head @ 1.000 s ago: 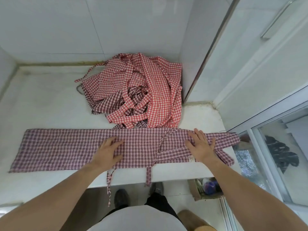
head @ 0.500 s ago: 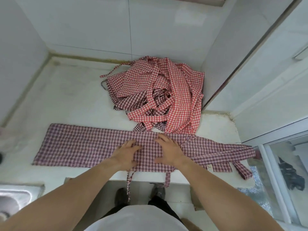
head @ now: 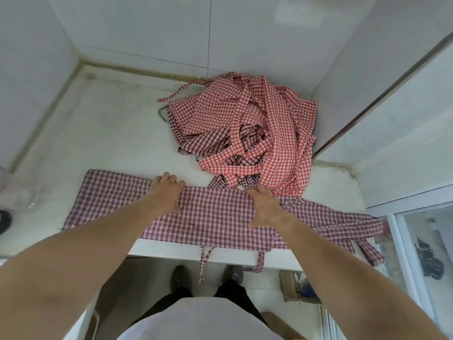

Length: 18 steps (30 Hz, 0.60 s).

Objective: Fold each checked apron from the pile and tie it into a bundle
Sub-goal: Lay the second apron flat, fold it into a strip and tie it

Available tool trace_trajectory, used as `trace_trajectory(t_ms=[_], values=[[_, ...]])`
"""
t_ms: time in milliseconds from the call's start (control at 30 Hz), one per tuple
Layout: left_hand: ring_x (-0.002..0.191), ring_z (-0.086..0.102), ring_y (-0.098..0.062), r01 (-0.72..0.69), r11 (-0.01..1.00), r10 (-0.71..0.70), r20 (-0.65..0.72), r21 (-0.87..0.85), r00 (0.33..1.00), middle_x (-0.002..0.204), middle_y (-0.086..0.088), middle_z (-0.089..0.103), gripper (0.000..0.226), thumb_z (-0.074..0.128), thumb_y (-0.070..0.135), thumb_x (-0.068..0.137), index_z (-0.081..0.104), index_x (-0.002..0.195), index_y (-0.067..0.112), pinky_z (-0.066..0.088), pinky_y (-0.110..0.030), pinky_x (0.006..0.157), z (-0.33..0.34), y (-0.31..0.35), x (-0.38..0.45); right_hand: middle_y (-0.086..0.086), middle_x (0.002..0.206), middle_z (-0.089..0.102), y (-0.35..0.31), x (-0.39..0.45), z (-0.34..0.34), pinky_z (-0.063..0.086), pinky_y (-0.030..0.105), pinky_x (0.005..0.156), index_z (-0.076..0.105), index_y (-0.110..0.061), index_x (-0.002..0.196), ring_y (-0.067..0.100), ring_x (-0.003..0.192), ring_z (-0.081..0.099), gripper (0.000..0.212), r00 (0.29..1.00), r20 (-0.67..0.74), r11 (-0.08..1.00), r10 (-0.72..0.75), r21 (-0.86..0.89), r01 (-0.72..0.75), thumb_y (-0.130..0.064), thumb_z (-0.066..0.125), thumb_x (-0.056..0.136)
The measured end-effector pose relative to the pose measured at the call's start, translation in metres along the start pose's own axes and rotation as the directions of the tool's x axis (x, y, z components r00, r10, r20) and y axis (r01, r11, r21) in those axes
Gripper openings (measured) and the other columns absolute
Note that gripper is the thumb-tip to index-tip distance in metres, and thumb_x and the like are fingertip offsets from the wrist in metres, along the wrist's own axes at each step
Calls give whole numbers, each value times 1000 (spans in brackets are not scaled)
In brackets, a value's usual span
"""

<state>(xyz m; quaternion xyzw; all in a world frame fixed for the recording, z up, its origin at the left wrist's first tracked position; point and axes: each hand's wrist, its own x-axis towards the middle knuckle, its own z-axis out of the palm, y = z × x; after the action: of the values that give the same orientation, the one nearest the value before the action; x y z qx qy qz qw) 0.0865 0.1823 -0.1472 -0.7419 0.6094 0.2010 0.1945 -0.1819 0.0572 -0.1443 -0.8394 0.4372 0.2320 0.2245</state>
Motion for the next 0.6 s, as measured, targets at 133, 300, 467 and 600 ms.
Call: trace_trajectory(t_ms=[133,300,467,600], values=[[121,41,-23,-49,996,52,-45,69,998,125,-4,52,52,73,41,84,56,128,19,34,-38,109,-5,-9,6,1,131,38,13,-1,-5,23,45,111,47,-28,132,24,125,31,92,997,-68,992,29,-119,-37,-56,89,55],[93,61,-18,-51,996,59,102,-80,993,103,-1,63,36,76,29,83,59,112,16,52,-32,85,-12,-11,2,-3,121,51,14,-5,-8,23,49,112,44,-20,124,21,120,48,91,998,-54,988,29,-147,-37,-56,90,54],[94,65,-20,6,1000,-7,104,12,995,103,-1,65,29,76,24,83,63,107,16,53,-31,80,-15,-25,-7,-3,106,63,11,-11,-6,30,43,104,46,-19,123,21,108,57,95,988,-145,978,48,-194,-76,-63,88,50],[91,64,-18,66,997,-61,-93,50,994,100,1,67,20,63,33,88,62,101,18,48,-30,75,-8,-35,-22,-2,114,61,8,-24,3,34,43,105,63,-15,118,21,115,49,69,966,-243,933,-89,-360,-4,-60,80,68]])
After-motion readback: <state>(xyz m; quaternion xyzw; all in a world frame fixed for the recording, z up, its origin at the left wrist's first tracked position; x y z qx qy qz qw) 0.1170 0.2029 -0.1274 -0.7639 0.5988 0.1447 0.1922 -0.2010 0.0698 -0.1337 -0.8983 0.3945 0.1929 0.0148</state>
